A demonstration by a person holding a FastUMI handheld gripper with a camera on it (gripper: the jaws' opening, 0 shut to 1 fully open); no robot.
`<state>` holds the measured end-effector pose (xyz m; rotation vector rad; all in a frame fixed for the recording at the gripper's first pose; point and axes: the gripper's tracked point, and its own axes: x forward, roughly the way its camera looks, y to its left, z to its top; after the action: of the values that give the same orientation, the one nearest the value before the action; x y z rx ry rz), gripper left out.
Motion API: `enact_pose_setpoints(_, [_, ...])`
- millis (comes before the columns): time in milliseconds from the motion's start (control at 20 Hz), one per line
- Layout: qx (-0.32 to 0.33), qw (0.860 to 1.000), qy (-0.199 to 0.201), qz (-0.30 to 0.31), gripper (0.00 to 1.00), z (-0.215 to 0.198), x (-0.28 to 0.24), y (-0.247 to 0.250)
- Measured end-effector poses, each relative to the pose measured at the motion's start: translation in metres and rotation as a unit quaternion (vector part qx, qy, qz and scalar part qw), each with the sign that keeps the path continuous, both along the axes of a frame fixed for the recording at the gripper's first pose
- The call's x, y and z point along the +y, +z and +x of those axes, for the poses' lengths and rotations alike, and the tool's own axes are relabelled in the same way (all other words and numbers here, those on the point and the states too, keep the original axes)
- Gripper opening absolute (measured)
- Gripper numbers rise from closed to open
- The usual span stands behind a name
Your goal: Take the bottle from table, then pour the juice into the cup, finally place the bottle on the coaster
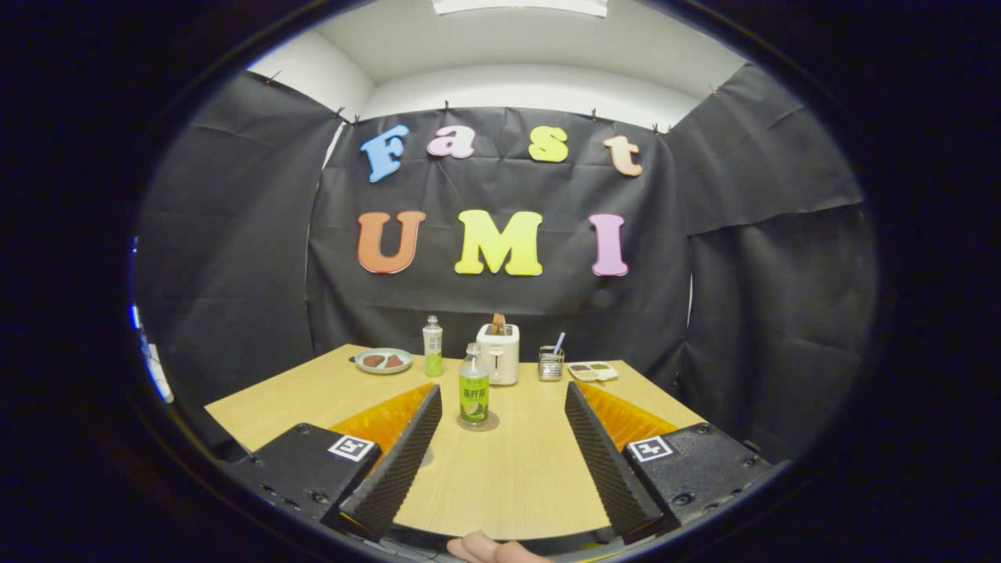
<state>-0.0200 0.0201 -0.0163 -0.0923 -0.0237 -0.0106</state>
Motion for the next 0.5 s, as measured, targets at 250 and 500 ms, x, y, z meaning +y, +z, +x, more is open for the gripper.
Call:
enact_pose_setpoints(250, [0.009, 1.0, -0.008, 0.002, 1.0, 0.007, -0.008, -0.02])
enact_pose_setpoints(500, [0.011, 1.0, -0.016, -0.012, 1.0, 0.01, -0.018, -0.033])
